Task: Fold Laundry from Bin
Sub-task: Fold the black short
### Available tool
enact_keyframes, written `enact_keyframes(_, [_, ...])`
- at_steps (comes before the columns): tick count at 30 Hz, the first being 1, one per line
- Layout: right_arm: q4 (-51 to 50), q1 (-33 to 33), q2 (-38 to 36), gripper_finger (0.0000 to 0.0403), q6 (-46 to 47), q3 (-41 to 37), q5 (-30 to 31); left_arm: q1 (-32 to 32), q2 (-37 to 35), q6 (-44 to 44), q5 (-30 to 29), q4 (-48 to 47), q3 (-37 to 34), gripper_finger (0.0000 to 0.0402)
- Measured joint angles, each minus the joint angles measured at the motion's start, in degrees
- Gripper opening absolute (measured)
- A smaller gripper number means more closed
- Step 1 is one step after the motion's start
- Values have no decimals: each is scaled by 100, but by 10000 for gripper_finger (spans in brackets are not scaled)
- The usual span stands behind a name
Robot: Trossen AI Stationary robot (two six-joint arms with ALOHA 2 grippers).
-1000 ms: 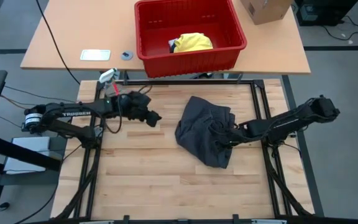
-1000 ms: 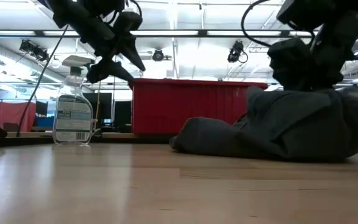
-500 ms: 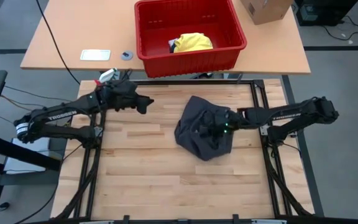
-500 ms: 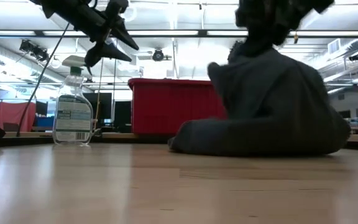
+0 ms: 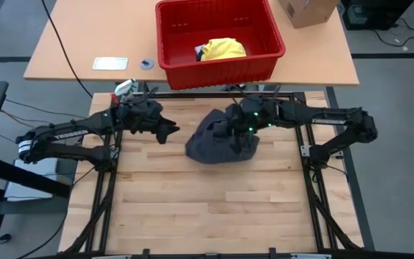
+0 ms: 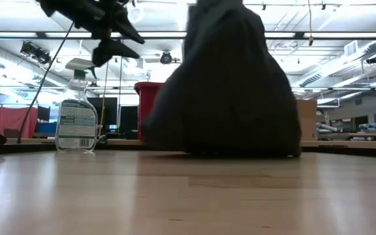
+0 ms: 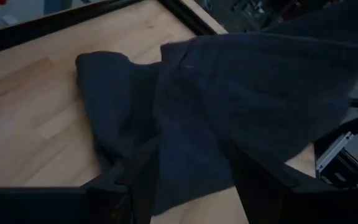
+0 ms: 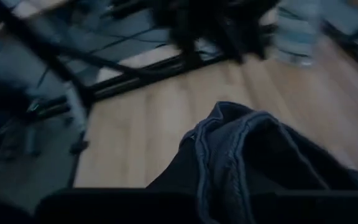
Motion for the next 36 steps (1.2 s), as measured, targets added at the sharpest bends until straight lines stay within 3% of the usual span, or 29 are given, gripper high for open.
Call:
enact_keyframes(5, [-1710,285,687,17,-887,1037,-1091,139,-343,358,81,-967,620,194])
enact_keyframes(9, [-3146,667,816,17,-1311,971,-1329,54,-449,878,87,-1004,907,194])
enact_keyframes(14, [-3754,981,546,17,-1010,92,-607,-224,-22,982,88,-1071,659,190])
enact_keyframes(19, [-3014,1009,-38,17,-25,-966,-73,-738,780,854,86,-507,324,175])
enact_keyframes(24, [-2304,1143,-721,17,1397,-2133,1198,-1070,1580,884,-5,151,308,175])
enact_keyframes(29, [-2092,1319,-1164,17,2358,-2904,2628,-1080,2253,1167,-152,776,314,200])
enact_keyframes(36, [-1822,1339,-1226,17,2722,-3122,2954,-886,3283,1756,-149,2150,317,258])
